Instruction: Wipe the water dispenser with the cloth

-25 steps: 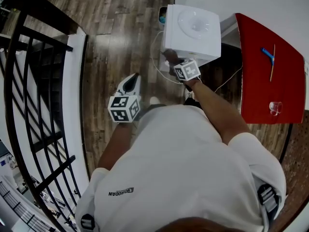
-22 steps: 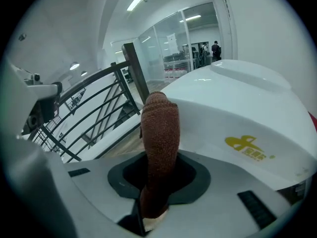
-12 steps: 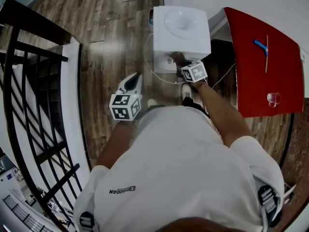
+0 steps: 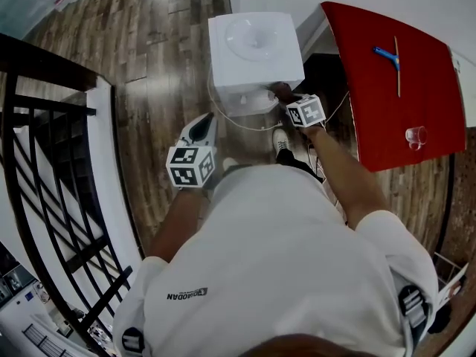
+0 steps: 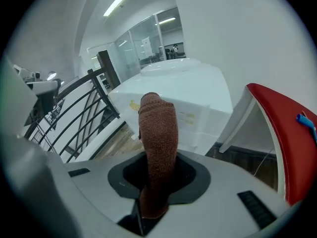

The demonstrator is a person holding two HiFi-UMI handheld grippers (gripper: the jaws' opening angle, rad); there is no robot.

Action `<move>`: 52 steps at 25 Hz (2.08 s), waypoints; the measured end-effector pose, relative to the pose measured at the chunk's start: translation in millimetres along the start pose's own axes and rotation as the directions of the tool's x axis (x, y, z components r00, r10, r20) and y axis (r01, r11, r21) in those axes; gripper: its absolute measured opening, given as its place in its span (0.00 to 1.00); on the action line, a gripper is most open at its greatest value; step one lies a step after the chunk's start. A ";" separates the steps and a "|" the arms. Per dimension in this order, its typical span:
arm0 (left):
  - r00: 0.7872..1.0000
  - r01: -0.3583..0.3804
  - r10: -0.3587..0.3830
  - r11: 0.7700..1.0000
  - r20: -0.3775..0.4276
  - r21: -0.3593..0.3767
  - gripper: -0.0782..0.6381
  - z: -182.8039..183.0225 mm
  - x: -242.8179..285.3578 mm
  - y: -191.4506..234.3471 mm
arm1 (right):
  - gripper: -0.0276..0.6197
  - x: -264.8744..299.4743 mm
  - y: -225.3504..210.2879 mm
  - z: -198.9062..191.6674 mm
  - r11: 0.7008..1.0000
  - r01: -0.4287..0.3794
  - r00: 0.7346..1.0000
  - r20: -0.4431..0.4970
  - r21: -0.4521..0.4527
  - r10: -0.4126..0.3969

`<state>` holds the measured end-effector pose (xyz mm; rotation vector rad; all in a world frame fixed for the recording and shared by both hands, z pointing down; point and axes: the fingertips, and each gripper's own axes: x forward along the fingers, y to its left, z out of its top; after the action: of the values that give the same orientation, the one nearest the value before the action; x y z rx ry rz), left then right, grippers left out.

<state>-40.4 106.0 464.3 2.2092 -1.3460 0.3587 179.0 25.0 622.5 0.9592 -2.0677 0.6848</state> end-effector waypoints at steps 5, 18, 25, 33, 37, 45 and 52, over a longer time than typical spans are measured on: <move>1.000 0.018 -0.018 1.000 -0.011 0.014 0.11 7.2 20.7 -12.0 | 0.18 -9.0 -28.1 -12.9 0.999 0.014 1.000 0.003 0.031 -0.014; 0.997 0.062 -0.059 0.996 -0.050 0.066 0.11 31.0 84.7 -50.9 | 0.17 -29.7 -99.4 -50.6 0.988 0.048 0.999 0.019 0.146 -0.051; 0.997 0.053 -0.048 0.994 -0.058 0.095 0.11 48.5 117.8 -76.0 | 0.17 -38.3 -116.0 -56.6 0.985 -0.021 0.999 0.034 0.171 0.016; 0.998 0.006 0.000 0.993 -0.056 0.117 0.11 70.6 154.0 -95.4 | 0.18 -40.9 -147.0 -38.0 0.941 -0.143 0.987 0.116 0.308 0.112; 0.998 -0.019 0.028 0.991 -0.064 0.132 0.11 79.5 168.1 -105.8 | 0.18 -45.3 -149.3 -14.0 0.880 -0.270 0.960 0.182 0.390 0.214; 0.992 -0.063 0.079 0.984 -0.094 0.165 0.11 85.4 193.4 -131.7 | 0.17 -63.1 -124.1 49.2 0.747 -0.535 0.843 0.306 0.395 0.442; 0.991 -0.076 0.092 0.985 -0.102 0.154 0.11 91.6 197.4 -140.8 | 0.17 -62.5 -106.8 78.9 0.687 -0.623 0.781 0.339 0.374 0.524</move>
<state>172.5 -40.0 441.0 2.2216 -1.3960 0.6213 260.8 -67.3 543.1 0.6125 -2.4726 1.5409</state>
